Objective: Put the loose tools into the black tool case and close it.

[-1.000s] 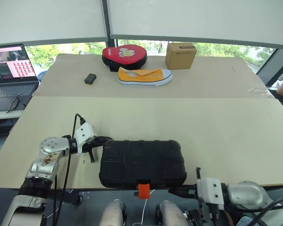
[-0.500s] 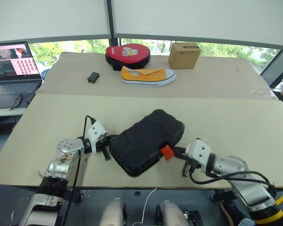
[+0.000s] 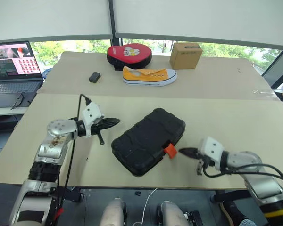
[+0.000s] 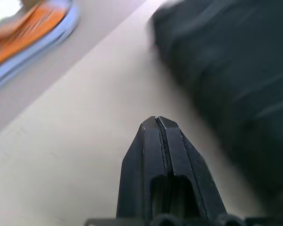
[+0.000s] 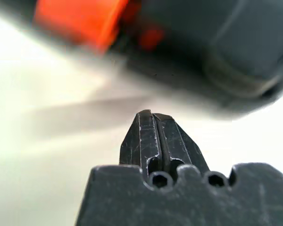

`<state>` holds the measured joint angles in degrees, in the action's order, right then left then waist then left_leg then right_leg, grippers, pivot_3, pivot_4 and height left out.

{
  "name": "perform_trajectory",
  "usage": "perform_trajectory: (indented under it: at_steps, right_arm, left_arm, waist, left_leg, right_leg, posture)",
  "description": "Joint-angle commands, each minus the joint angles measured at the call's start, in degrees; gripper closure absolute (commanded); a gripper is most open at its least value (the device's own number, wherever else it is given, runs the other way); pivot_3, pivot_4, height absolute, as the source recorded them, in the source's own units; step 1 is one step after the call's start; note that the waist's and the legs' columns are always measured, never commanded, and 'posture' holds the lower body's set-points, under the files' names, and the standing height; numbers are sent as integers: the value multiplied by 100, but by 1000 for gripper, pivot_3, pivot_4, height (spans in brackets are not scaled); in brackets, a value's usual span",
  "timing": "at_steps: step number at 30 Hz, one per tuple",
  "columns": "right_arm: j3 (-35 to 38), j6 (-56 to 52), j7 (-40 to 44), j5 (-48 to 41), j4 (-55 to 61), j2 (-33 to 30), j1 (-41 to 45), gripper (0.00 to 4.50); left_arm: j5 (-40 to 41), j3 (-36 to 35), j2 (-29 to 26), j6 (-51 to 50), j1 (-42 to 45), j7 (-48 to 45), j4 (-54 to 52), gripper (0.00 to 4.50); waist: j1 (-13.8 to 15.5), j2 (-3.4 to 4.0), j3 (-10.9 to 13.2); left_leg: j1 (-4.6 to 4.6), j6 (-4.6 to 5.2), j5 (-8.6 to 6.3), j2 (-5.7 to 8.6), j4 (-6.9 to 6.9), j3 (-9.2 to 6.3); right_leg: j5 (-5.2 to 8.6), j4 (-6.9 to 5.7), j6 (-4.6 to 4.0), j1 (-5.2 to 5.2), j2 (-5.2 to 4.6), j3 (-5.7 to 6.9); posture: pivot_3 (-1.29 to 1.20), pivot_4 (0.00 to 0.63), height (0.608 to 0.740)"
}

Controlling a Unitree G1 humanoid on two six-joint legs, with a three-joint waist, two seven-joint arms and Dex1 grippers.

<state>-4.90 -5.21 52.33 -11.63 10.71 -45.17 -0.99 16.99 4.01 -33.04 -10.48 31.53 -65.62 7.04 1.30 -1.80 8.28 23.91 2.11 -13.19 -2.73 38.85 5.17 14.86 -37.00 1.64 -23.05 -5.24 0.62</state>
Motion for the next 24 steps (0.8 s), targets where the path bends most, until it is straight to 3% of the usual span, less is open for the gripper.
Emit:
perform_trajectory:
  at_steps: [1,6,10,13,24]
  right_arm:
    - [321,-81,-37,-110,298,-52,-140,4473]
    - [390,-381,-255,-180,696,119,-379,4473]
    - [459,-559,-443,-263,1035,278,-535,4473]
    - [550,-617,-574,-357,1271,459,-627,4473]
    - [348,-873,-656,-383,1335,682,-439,4473]
  left_arm:
    - [234,507,362,-282,256,-329,-462,4500]
    - [-481,1402,938,-420,364,-48,-28,4500]
    - [-1144,1987,1009,-785,253,285,409,4500]
    - [-1314,2257,1065,-868,-106,405,464,4500]
    - [-1262,2257,899,-1041,-673,498,217,4500]
  waist:
    - [-24,0,0]
    - [-88,1,0]
    - [-61,26,-19]
    - [-54,40,-58]
    - [-90,68,-246]
  left_leg:
    - [-2,1,0,0,2,2]
    - [-8,1,-1,0,-3,-3]
    - [-15,1,0,1,-3,-14]
    - [-80,13,-10,3,-9,-15]
    - [-146,10,-57,-3,-35,-9]
  right_leg:
    - [-1,-1,1,1,0,-5]
    - [-1,-2,3,0,14,-12]
    - [0,-1,4,10,16,-8]
    - [6,25,12,86,6,-1]
    - [48,29,-9,130,8,-25]
  posture:
    - [0,150,740]
    - [0,150,740]
    - [0,150,740]
    - [0,150,740]
    - [0,150,740]
